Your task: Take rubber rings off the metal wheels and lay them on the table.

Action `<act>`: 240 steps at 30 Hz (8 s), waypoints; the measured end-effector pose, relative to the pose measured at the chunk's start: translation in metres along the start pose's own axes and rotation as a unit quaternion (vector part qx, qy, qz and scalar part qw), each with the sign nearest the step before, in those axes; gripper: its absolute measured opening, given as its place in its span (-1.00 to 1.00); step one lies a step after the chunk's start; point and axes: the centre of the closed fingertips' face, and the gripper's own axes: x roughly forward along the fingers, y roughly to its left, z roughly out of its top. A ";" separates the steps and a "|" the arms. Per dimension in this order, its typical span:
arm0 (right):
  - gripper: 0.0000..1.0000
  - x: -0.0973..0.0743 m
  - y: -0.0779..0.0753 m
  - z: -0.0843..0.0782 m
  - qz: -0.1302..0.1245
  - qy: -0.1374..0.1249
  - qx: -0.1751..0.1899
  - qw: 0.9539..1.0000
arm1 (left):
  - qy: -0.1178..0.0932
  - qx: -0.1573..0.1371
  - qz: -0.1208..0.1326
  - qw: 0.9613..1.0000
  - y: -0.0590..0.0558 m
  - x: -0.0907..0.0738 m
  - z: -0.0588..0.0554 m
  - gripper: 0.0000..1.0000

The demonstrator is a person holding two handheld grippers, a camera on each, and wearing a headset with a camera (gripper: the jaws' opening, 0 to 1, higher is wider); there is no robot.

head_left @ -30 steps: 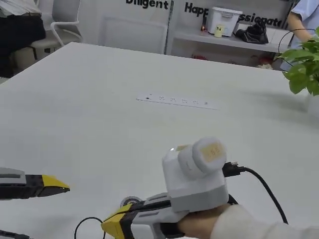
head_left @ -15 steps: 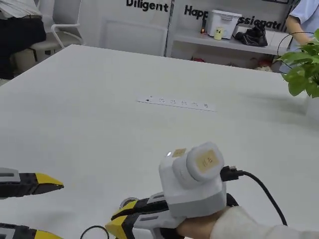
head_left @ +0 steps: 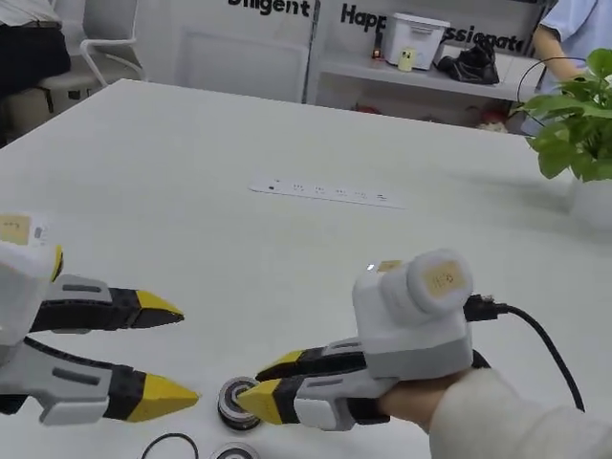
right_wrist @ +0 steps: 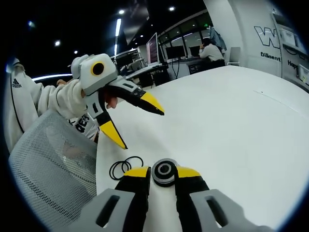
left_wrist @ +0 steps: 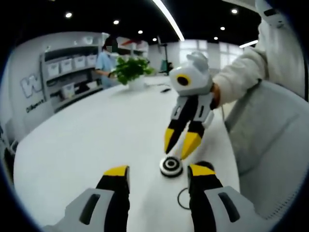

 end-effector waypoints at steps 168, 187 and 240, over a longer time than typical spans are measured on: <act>0.56 -0.097 0.032 0.007 -0.011 -0.039 -0.057 0.998 | 0.005 -0.090 0.098 0.991 -0.037 -0.104 -0.034 0.91; 0.84 -0.138 0.023 -0.033 -0.062 -0.047 -0.037 0.996 | 0.011 -0.102 0.115 0.988 -0.035 -0.113 -0.044 0.92; 0.90 -0.137 0.025 -0.089 -0.093 -0.046 0.053 0.993 | 0.012 -0.146 0.157 0.977 -0.043 -0.120 -0.071 0.89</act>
